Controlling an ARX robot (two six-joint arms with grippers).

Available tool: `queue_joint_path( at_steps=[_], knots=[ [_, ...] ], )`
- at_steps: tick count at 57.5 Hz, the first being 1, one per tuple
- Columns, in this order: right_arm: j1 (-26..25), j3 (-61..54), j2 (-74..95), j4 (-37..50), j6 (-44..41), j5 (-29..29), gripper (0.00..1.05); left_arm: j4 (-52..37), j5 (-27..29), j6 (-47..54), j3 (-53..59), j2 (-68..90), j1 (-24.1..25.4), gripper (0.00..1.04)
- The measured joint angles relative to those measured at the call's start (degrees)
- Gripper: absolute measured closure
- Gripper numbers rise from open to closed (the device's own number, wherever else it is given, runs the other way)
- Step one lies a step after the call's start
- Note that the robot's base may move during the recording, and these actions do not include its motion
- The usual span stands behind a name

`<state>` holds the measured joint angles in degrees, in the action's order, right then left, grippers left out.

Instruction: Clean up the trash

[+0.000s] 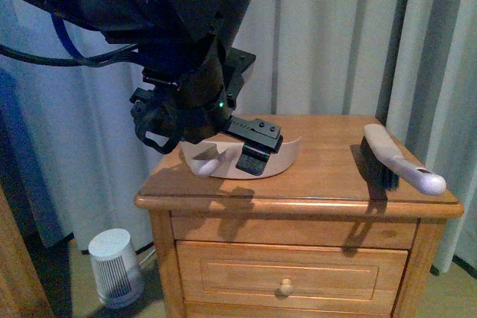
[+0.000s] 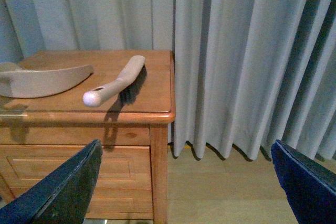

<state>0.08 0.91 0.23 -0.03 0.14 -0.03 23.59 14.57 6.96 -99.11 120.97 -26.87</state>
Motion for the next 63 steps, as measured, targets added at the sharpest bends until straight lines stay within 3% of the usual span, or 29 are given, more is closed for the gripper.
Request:
queue_joint_path(
  at_steps=[21, 29, 42, 63],
  knots=[
    [0.0, 0.0, 0.0, 0.0, 0.0, 0.0, 0.07, -0.9, -0.9, -0.7, 0.0, 0.5, 0.7, 0.11],
    [0.0, 0.0, 0.0, 0.0, 0.0, 0.0, 0.07, -1.5, -1.4, -1.0, 1.4, 0.7, 0.9, 0.41],
    [0.0, 0.0, 0.0, 0.0, 0.0, 0.0, 0.07, -2.3, -2.1, -1.9, 3.7, 0.7, 0.9, 0.76],
    [0.0, 0.0, 0.0, 0.0, 0.0, 0.0, 0.07, -6.5, -2.3, -2.1, 3.7, 0.5, 1.0, 0.77]
  ],
)
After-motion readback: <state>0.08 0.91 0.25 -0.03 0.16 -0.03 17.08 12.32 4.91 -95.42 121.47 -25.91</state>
